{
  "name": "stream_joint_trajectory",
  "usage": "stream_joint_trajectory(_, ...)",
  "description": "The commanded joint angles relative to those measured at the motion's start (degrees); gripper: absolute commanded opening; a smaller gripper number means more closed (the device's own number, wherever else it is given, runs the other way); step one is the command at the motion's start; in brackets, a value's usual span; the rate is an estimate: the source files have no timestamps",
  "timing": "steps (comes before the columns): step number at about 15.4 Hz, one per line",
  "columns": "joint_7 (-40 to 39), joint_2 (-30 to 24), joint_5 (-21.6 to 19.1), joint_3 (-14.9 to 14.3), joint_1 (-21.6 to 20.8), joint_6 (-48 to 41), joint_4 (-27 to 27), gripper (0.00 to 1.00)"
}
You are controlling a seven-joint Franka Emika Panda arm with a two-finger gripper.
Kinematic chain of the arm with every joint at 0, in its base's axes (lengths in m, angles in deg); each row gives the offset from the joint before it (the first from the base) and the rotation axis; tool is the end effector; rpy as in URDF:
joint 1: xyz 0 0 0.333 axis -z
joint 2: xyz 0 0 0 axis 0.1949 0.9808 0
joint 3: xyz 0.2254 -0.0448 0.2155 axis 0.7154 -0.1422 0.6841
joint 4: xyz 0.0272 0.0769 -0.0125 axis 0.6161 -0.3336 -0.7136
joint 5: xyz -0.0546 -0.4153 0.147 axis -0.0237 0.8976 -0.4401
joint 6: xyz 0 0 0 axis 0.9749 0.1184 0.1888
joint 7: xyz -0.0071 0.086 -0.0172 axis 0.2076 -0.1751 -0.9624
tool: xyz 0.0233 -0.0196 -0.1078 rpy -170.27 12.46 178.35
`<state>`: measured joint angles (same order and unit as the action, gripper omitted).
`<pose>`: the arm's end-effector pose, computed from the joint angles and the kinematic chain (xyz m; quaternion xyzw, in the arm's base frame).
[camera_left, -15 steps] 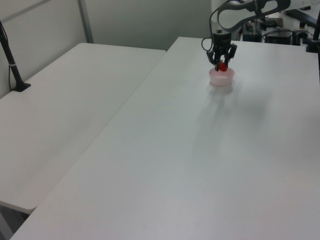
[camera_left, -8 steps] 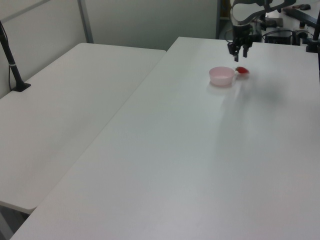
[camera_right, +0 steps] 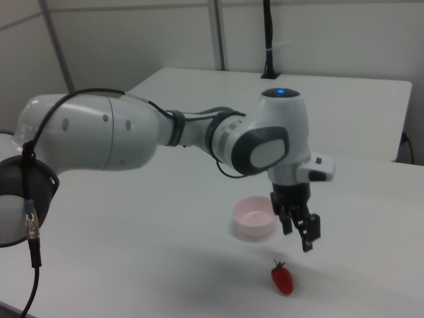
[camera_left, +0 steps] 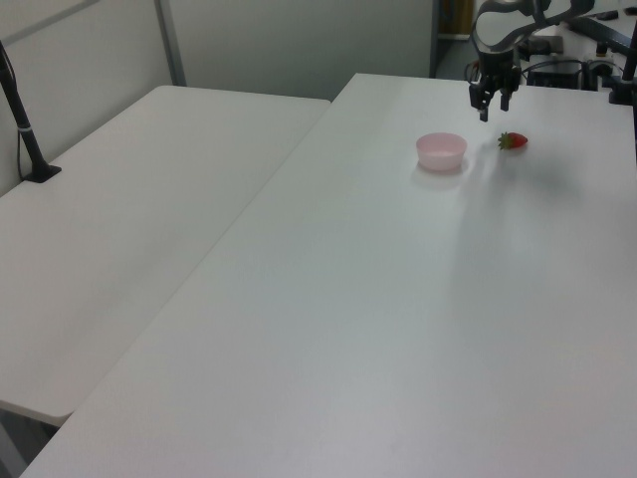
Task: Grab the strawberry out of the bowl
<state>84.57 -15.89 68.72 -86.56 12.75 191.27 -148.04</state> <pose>0.6406 -0.3938 0.3413 0.9573 -0.2804 -0.0068 0.0696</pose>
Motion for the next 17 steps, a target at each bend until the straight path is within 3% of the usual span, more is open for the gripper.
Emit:
stream_joint_trajectory(1,-0.6,-6.3,0.7,0.3,-5.3,-4.9,-1.0,1.00)
stream_joint_trajectory(5,-0.6,-13.8,0.8,1.0,-14.3,-13.2,-1.0,1.00)
stream_joint_trajectory(10,0.1,-23.2,0.4,1.0,-29.7,-23.3,-1.4,1.00)
stream_joint_trajectory(12,0.4,-25.8,0.1,1.0,-32.5,-26.8,-1.8,1.00)
stream_joint_trajectory(17,3.9,-26.6,0.1,1.0,-34.4,-29.1,-2.6,1.00)
